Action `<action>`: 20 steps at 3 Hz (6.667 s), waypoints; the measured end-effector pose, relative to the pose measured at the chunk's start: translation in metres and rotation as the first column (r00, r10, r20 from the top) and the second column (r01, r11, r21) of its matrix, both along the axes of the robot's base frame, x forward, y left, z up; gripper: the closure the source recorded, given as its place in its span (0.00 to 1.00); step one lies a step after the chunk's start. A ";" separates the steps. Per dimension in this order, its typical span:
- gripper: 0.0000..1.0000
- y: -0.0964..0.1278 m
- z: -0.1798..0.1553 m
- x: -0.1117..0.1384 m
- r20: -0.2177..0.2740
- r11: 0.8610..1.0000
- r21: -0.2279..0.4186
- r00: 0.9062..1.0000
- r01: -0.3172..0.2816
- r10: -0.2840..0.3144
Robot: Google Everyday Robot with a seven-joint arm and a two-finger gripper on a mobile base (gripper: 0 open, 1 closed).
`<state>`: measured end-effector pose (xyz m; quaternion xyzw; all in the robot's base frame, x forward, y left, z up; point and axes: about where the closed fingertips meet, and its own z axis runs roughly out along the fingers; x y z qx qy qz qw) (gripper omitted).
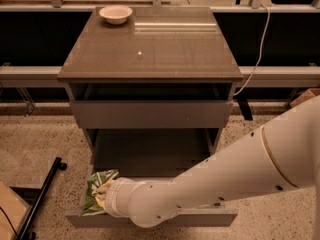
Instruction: Pick green jalapeno chip bag from middle drawer and place on counter
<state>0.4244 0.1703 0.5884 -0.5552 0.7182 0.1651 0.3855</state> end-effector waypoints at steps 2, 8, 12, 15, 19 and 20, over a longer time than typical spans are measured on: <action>1.00 0.019 0.007 0.016 -0.076 0.989 0.138 0.995 -0.049 0.060; 1.00 -0.151 0.247 0.075 0.121 0.981 0.195 0.993 -0.016 -0.008; 1.00 -0.095 0.345 0.255 0.285 0.976 0.106 0.946 -0.191 0.154; 0.99 -0.093 0.369 0.379 0.368 0.971 0.060 0.909 -0.231 0.193; 0.06 -0.092 0.381 0.384 0.388 0.971 0.081 0.905 -0.225 0.177; 0.00 -0.090 0.379 0.384 0.386 0.970 0.081 0.905 -0.228 0.180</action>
Offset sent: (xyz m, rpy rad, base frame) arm 0.0678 -0.0546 0.0229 0.2662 0.0787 -0.0303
